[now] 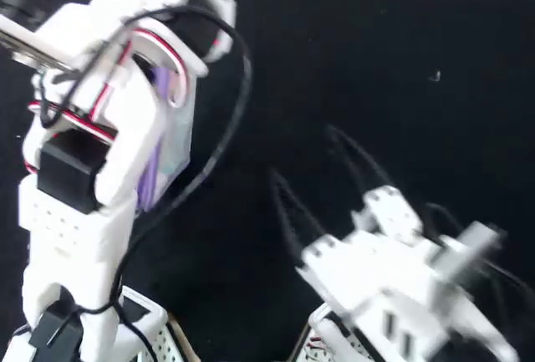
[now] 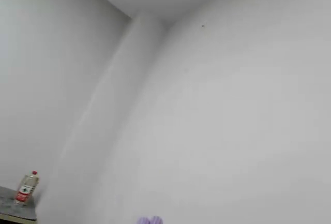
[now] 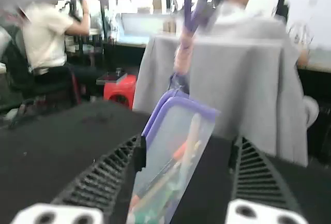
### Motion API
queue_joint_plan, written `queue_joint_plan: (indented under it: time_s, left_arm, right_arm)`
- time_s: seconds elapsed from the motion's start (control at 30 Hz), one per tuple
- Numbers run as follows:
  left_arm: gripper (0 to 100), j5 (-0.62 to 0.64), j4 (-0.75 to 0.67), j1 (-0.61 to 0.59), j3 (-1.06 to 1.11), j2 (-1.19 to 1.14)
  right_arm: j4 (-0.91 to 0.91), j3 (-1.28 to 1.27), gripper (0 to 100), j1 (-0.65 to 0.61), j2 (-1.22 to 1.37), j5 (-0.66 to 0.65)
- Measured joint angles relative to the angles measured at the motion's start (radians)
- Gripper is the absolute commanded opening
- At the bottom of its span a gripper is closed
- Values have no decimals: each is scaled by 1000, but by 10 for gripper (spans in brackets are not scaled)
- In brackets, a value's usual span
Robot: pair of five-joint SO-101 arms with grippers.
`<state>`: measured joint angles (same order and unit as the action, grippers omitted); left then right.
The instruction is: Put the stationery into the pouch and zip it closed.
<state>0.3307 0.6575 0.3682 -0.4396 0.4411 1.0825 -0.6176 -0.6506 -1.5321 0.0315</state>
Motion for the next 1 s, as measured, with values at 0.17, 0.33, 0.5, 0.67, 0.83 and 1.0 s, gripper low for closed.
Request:
queue_joint_plan:
  time_s: [0.17, 0.33, 0.5, 0.67, 0.83, 1.0]
  left_arm:
    - [29, -75, 0, 121, 0, 0]
    - [29, -80, 0, 141, 0, -3]
    - [29, -86, 0, 138, -34, -2]
    - [29, -87, 0, 138, -35, -2]
    - [29, -87, 2, 140, -35, -2]
    - [29, -87, 2, 138, -35, -2]
  right_arm:
    - [-184, -221, 269, -55, 2, 0]
    - [-351, -367, 269, -172, 5, 0]
    - [-396, -417, 269, -184, 9, 0]
    - [-358, -417, 269, -64, -14, 0]
    - [-315, -417, 269, 6, -121, 0]
    - [-315, -474, 269, 15, -235, 0]
